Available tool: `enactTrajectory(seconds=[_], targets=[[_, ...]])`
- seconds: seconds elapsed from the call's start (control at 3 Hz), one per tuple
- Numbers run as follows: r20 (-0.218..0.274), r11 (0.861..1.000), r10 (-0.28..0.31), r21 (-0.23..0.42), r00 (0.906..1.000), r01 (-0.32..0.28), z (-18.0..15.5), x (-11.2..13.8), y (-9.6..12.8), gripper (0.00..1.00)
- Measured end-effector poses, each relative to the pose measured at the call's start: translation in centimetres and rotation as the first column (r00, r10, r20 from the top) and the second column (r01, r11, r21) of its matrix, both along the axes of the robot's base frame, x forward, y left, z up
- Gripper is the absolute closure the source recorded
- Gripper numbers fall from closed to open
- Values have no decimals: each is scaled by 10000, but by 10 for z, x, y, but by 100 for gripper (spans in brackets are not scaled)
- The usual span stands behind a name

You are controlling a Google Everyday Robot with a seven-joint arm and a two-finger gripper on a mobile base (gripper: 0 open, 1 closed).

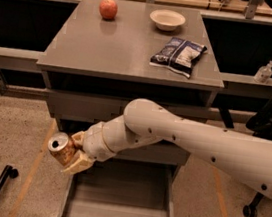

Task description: Place orange can into bottom drawer

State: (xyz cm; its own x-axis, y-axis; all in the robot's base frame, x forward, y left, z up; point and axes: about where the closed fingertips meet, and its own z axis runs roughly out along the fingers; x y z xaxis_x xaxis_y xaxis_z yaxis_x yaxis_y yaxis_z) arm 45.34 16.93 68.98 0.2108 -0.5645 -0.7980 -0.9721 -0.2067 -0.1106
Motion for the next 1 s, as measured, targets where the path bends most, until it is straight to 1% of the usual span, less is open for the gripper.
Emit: enactTrajectory(seconds=[0.33, 0.67, 1.0], targets=[[-737, 9984, -499, -302, 9960, 478, -52, 9, -12, 100], [-861, 9978, -591, -351, 9945, 562, -58, 10, -15, 100], [-820, 9975, -687, 104, 9943, 697, -70, 13, -11, 100]])
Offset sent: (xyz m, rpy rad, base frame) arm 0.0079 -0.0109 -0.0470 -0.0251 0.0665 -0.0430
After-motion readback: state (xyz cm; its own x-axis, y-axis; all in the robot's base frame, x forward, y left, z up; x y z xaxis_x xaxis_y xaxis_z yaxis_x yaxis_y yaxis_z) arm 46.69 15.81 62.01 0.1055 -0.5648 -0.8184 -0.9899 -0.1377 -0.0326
